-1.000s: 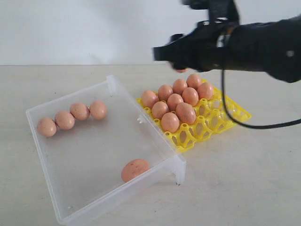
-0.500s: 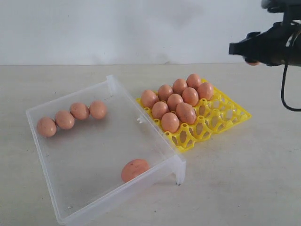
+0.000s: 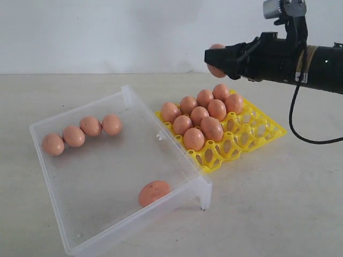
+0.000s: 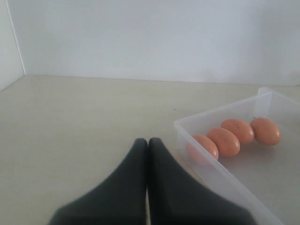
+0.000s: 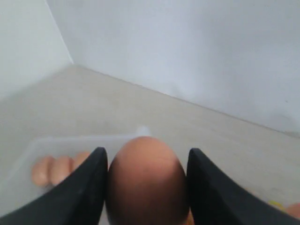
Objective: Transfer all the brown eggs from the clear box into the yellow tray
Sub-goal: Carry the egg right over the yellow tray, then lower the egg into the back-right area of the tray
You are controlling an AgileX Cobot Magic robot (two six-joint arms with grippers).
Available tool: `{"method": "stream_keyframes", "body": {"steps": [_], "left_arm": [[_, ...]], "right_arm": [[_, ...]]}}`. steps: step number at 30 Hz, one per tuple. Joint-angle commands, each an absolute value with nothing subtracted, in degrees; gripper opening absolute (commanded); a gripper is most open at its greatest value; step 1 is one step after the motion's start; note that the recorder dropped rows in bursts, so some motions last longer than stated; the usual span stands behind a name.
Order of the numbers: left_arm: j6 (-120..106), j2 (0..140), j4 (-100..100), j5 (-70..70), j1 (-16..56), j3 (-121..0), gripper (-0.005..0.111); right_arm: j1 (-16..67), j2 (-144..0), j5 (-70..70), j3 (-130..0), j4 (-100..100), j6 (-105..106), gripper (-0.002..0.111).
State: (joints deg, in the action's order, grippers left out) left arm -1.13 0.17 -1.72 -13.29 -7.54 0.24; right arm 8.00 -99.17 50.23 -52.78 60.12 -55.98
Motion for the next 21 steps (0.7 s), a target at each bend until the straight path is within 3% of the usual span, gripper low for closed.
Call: {"method": "stream_keyframes", "body": {"steps": [1,8,13,21], "left_arm": [[-1.16,0.00,-2.03,-13.29,-7.35,0.00,-0.004],[-1.16,0.00,-2.03,-13.29,-7.35,0.00,-0.004],[-1.16,0.00,-2.03,-13.29,-7.35,0.00,-0.004],[-1.16,0.00,-2.03,-13.29,-7.35,0.00,-0.004]], "right_arm": [[5.93,-100.28,64.68,-53.29,63.15,-61.42,0.000],[-3.07,-104.08,69.96,-53.29,85.23,-64.22,0.000],[-8.30,-111.50,69.96,-53.29,84.88,-63.95,0.000],[-5.79,-116.44,68.25,-53.29,75.14,-50.82,0.000]]}}
